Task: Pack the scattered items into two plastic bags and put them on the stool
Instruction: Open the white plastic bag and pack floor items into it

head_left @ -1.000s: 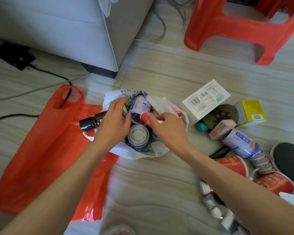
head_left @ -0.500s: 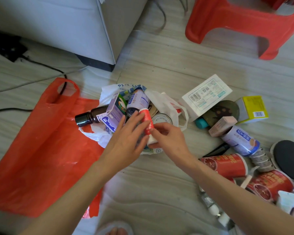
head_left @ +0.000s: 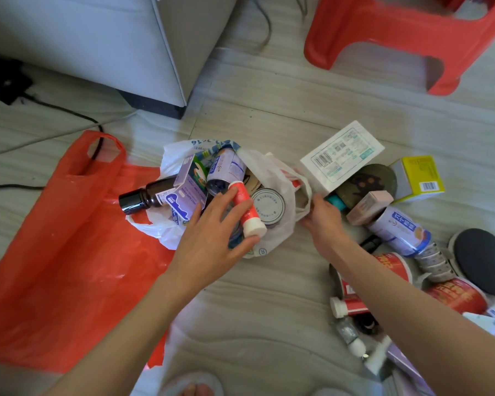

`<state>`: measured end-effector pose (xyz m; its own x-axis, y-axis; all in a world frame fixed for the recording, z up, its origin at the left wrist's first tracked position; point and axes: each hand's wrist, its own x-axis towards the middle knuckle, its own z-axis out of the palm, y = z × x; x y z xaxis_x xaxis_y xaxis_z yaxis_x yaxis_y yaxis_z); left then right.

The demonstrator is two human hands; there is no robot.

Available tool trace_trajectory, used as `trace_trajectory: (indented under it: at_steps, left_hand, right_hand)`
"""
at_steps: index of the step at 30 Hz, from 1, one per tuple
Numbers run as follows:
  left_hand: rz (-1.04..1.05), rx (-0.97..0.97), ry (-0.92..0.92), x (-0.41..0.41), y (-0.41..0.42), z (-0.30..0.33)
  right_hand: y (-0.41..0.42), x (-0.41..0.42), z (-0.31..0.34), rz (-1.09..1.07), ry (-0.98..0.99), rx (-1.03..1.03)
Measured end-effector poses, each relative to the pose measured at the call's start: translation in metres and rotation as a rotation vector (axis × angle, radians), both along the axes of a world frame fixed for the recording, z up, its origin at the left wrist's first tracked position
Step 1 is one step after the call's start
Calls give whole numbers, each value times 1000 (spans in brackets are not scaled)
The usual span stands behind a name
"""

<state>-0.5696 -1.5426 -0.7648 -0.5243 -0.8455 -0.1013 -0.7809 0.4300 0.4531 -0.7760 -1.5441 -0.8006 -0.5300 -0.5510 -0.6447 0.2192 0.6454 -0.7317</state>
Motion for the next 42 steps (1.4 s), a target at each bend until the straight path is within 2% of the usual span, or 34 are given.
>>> trace_trajectory:
  at_steps: [2,4,7,10,16,20,26,29,32,36,39,42]
  left_hand:
    - [2,20,13,0,-2,-2]
    - [-9,29,24,2,-3,-4]
    - [-36,18,18,5,-4,-8]
    - [-34,7,20,5,-3,-8]
    - [-41,-4,52,7,-2,-11]
    - [-11,-14,164,10,-1,-13]
    - [25,0,199,12,-3,-11]
    - [22,-39,199,8,-1,-12]
    - [45,-79,226,6,2,-12]
    - [131,-86,322,0,10,-10]
    - [161,-116,353,-2,15,-7]
    - [164,-158,359,-1,18,-4]
  right_hand:
    - [-3,1,-1,81,41,-71]
    - [-8,-3,7,234,209,-124]
    - [-14,-17,7,431,489,-64]
    - [-18,-28,-3,493,595,-28]
    - [-33,-21,-17,588,620,-52]
    - [-35,-17,-29,649,680,-63]
    - [-35,-16,-34,580,686,-12]
    - [-18,-10,-23,443,556,-25]
    - [5,-7,-6,276,461,-84]
    - [34,-4,20,118,473,-171]
    - [46,4,39,145,512,-341]
    - [45,17,59,279,523,-488]
